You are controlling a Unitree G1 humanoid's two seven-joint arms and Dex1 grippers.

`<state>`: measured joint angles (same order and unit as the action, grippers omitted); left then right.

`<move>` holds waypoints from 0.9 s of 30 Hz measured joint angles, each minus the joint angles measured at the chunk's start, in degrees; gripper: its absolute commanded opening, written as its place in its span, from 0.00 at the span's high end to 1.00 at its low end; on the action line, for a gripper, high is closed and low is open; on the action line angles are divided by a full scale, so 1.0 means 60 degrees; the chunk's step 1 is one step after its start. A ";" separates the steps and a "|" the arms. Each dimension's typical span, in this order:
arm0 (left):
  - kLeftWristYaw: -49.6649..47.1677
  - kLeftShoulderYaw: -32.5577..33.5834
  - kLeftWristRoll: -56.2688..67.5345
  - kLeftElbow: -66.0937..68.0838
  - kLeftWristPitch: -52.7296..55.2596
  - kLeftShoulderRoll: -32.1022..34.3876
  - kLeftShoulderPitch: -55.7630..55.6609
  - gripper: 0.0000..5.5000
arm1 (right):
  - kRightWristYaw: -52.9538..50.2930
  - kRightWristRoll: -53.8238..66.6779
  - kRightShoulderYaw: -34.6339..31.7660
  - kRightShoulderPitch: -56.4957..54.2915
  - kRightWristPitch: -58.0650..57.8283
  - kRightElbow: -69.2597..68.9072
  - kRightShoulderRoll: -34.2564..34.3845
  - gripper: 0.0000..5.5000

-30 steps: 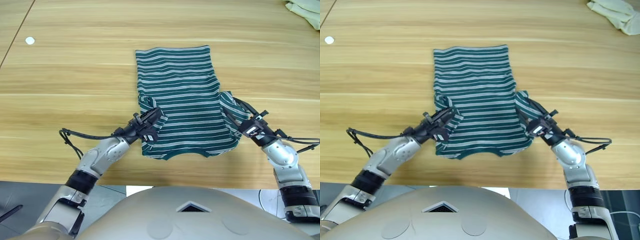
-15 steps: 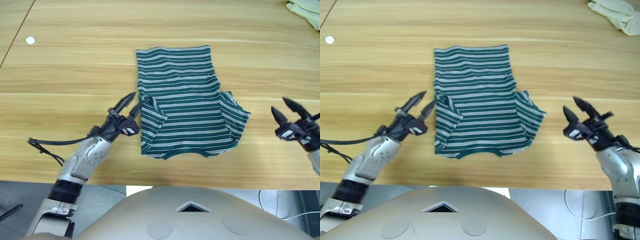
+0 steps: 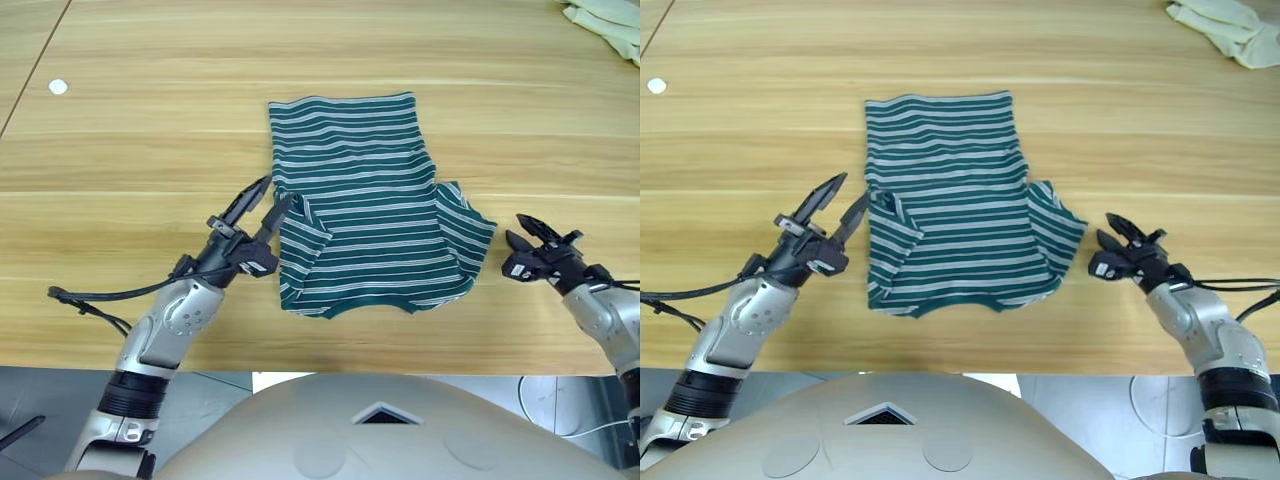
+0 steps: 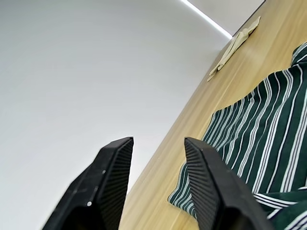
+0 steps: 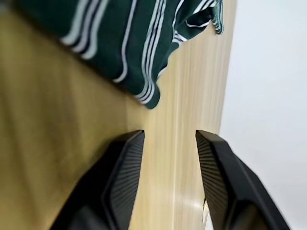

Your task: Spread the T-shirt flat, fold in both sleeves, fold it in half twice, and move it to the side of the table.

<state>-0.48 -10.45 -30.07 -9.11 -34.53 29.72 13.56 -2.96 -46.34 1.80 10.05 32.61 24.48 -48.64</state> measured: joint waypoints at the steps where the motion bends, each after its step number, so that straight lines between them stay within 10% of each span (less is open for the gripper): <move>1: 0.0000 -0.0031 -0.0019 0.0041 -0.0011 -0.0022 -0.0001 0.64 | -0.0144 -0.0036 0.0191 -0.0155 -0.0020 0.0098 -0.0004 0.64; 27: 0.0203 -0.0631 -0.0393 0.0420 -0.0074 -0.0194 -0.0006 0.64 | -0.0987 0.0343 0.1834 -0.0743 -0.0181 0.0208 -0.0552 0.75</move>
<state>0.74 -14.24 -32.42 -6.59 -34.97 28.56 13.53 -8.88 -44.28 12.80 5.60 31.53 25.72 -51.95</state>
